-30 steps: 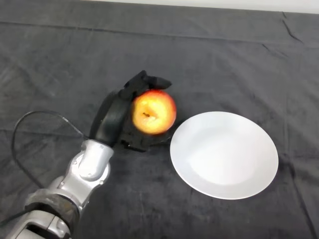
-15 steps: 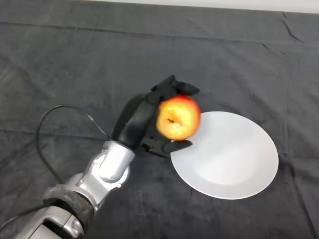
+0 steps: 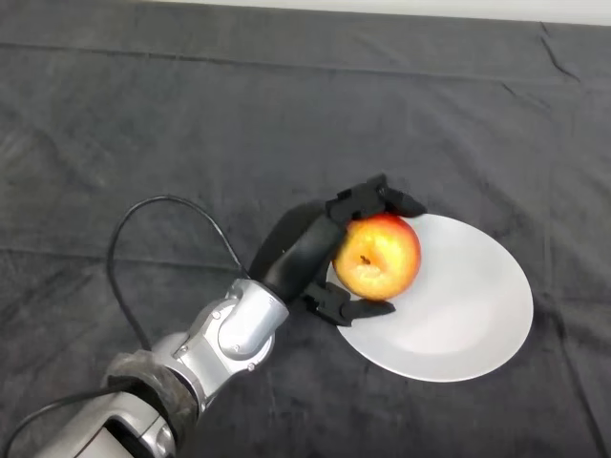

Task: Move the apple to the plate

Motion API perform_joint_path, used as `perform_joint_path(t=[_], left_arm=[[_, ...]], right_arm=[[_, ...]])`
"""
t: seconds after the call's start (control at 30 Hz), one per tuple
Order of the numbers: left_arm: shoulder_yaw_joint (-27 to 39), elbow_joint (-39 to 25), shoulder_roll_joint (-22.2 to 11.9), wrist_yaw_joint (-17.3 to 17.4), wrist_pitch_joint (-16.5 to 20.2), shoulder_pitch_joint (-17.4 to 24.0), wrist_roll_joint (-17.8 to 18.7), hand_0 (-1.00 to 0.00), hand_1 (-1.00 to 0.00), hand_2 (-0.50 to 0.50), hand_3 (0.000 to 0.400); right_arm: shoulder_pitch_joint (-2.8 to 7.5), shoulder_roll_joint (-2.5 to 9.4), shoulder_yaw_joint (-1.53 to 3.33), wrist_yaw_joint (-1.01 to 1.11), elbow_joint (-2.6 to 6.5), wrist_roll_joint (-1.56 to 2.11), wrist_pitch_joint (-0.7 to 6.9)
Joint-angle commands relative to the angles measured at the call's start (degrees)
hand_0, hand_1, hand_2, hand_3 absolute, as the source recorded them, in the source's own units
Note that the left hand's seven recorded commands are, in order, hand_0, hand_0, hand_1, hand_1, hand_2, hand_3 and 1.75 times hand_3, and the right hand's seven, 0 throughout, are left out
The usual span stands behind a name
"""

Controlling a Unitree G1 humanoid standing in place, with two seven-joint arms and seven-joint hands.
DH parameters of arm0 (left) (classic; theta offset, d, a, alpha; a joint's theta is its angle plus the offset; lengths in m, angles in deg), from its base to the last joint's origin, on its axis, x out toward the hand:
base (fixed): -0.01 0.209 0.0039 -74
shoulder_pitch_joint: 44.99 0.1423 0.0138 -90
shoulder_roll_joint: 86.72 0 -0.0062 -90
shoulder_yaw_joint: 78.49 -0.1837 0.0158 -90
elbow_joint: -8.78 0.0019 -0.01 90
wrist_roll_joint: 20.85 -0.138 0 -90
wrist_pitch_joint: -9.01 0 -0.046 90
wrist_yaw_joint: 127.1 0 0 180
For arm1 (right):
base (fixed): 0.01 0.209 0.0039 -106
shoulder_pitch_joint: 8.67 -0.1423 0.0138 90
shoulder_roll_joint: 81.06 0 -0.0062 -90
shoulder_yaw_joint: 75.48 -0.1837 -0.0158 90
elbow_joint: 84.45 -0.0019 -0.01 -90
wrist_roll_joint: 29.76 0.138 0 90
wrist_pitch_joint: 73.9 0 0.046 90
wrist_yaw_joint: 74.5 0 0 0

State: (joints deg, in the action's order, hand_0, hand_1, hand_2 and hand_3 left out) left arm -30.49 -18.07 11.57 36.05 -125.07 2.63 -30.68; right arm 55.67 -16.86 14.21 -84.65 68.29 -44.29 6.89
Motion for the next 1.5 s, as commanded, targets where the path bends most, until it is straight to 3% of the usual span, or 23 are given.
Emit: perform_joint_path(t=[0.03, 0.07, 0.2, 0.23, 0.3, 0.53, 0.77, 1.5], left_arm=[[-1.3, -1.9, -0.8, 0.9, 1.1, -1.7, 1.6, -0.7, -0.74, 0.02, 0.296], [-1.7, -2.1, -0.9, 1.1, 1.5, -1.7, 1.8, -0.53, -0.45, -0.04, 0.21], [-2.9, -2.5, -1.2, 1.9, 2.9, -1.6, 2.7, -0.38, -0.15, -0.12, 0.152], [-3.1, -2.6, -1.2, 2.1, 3.2, -1.6, 2.9, -0.22, 0.0, -0.11, 0.088], [-3.5, -2.8, -1.3, 2.5, 3.9, -1.6, 3.3, 0.0, 0.0, 0.0, 0.0], [-4.2, -3.2, -1.7, 3.5, 5.6, -1.9, 4.8, 0.0, 0.0, 0.0, 0.0], [-2.9, -2.7, -3.4, 4.2, 4.9, -2.2, 5.9, 0.0, 0.0, 0.0, 0.0], [8.6, 0.8, -13.1, 0.9, -5.0, 2.8, 6.5, 0.0, 0.0, 0.0, 0.0]], right_arm=[[5.62, 1.5, 2.44, 0.44, 4.2, -1.69, 1.54], [5.62, 1.5, 2.44, 0.44, 4.2, -1.69, 1.54], [5.62, 1.5, 2.44, 0.43, 4.21, -1.69, 1.53], [5.62, 1.5, 2.45, 0.43, 4.21, -1.69, 1.53], [5.62, 1.5, 2.45, 0.43, 4.21, -1.69, 1.53], [5.62, 1.5, 2.45, 0.43, 4.2, -1.68, 1.52], [5.63, 1.5, 2.45, 0.43, 4.19, -1.67, 1.52], [5.61, 1.5, 2.47, 0.42, 4.22, -1.66, 1.51]])
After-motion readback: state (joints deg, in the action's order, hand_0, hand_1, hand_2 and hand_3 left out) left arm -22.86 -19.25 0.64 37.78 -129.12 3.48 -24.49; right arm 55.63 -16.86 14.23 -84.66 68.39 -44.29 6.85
